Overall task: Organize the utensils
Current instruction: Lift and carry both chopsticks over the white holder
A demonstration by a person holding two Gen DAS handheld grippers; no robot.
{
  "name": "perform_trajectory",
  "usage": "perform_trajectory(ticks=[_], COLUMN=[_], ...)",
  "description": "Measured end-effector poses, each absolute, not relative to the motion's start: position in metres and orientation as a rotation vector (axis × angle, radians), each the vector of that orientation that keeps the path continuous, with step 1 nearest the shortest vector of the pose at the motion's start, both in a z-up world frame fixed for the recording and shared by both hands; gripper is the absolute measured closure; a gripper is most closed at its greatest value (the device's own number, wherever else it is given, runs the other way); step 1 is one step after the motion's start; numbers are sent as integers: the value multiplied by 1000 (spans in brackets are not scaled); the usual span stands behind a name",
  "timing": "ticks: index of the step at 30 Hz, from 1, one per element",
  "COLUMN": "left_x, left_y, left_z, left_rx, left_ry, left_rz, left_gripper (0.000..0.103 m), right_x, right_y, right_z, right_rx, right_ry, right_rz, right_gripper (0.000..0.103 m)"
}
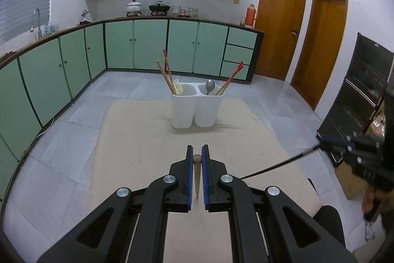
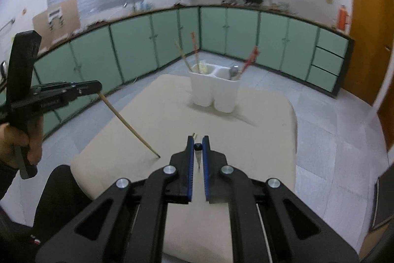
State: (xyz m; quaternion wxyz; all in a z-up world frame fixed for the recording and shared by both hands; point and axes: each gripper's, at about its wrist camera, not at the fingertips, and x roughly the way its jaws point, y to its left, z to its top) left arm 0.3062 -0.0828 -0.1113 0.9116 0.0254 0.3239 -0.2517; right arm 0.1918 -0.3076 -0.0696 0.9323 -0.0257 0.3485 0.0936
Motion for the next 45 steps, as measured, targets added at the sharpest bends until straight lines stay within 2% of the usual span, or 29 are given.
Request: perform_trajectory(ticks=[5,16,34,39,45], left_x=[320,360,473,515,557], left_y=[-87,-100,-142,-157,-172], left_z=[-108,-79,28,25,-26], left_rx=[57,64,65,57,50], left_ry=[684,692,522,506,593], left_rz=[-535,-582,-534,-511,-502], left_gripper=[97,97,97,97,97], right_x=[242,295,405,449,493], right_y=[-303,-302,-317,-328,-349], right_z=[-57,-21,100,93,35], right_rx=[-90,-109,-90,-93,-57], right_ry=[750,841,722,721,798], right_rz=[214,247,195,172,146], right_gripper=[98,98,98,98,98])
